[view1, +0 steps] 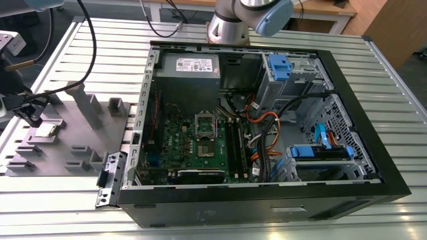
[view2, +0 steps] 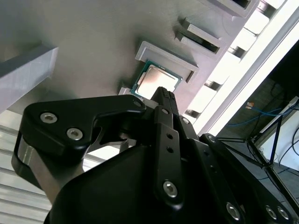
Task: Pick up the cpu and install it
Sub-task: 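Pick up the cpu and move it towards the insertion slot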
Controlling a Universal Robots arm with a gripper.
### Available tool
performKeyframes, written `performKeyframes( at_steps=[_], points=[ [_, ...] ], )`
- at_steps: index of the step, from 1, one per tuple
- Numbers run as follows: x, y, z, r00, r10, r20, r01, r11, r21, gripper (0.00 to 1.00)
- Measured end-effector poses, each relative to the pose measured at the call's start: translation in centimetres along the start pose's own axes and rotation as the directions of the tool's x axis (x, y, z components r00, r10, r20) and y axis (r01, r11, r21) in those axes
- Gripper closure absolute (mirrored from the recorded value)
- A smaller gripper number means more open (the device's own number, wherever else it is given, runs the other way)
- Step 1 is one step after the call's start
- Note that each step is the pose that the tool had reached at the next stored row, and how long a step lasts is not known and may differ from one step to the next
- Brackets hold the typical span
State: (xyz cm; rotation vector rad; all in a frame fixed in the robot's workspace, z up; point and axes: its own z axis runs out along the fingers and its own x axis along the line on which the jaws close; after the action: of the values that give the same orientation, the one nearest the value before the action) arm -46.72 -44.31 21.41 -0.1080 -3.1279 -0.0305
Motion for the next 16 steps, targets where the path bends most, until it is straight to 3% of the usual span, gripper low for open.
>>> performKeyframes(
  at_steps=[3,6,8,11,16],
  points=[
    [0.00,0.00,0.02,1.0000,0.000,0.0008,0.000,1.0000,0.0000,0.89],
    [0.00,0.00,0.21,0.9999,-0.001,0.0139,0.001,1.0000,-0.0006,0.89],
    [-0.02,-0.01,0.29,0.9998,-0.002,0.0189,0.002,1.0000,-0.0005,0.89],
    [-0.01,-0.01,0.54,0.9998,-0.003,0.0220,0.003,1.0000,-0.0006,0.89],
    [0.00,-0.02,0.90,0.9997,-0.005,0.0222,0.005,1.0000,-0.0004,0.89]
  ],
)
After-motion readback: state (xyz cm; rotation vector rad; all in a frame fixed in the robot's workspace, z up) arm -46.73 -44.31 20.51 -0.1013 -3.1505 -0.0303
